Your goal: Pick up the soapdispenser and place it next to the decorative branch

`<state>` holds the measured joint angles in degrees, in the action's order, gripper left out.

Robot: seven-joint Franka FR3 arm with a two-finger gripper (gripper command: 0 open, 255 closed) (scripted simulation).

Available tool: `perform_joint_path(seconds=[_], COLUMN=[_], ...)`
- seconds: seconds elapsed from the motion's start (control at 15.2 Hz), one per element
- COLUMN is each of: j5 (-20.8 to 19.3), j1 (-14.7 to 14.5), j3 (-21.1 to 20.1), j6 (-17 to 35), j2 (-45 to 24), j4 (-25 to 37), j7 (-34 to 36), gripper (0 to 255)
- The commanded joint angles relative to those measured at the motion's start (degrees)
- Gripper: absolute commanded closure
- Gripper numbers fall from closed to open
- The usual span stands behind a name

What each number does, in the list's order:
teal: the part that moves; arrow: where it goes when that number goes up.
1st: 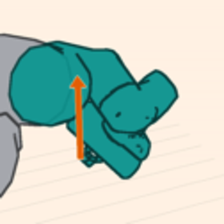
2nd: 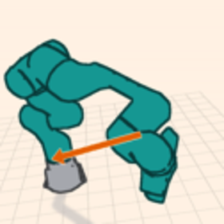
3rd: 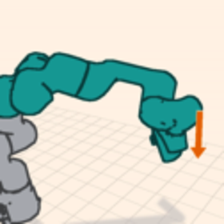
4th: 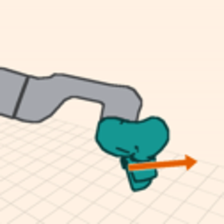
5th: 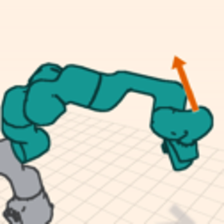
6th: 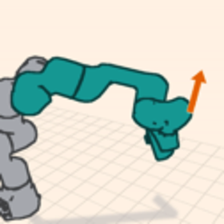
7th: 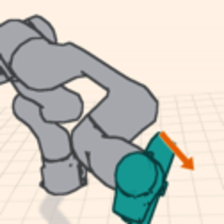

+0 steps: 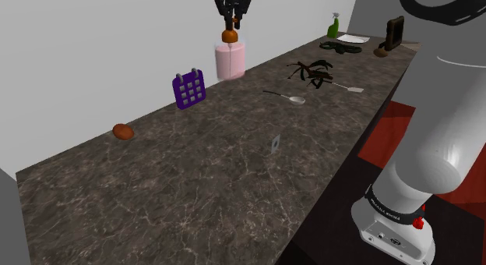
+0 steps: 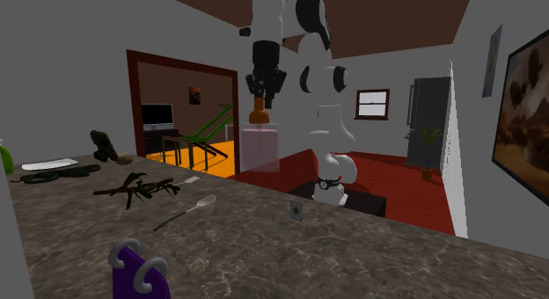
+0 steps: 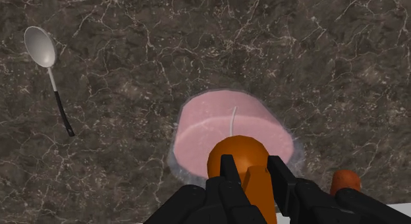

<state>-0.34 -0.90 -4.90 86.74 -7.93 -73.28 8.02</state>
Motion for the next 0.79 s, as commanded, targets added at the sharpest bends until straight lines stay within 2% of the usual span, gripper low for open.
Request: perform_joint_path(seconds=[0.0,0.33,0.73], j5=[0.0,1.1,2.2], j1=[0.0,4.0,8.5], j3=[0.0,2.9,6.4], j6=[-1.6,1.3,3.7], j2=[-0.6,2.4,3.5], j4=[2.2,-3.7,-7.5], j7=[0.0,-6.7,-14.8], gripper=[255,255,255])
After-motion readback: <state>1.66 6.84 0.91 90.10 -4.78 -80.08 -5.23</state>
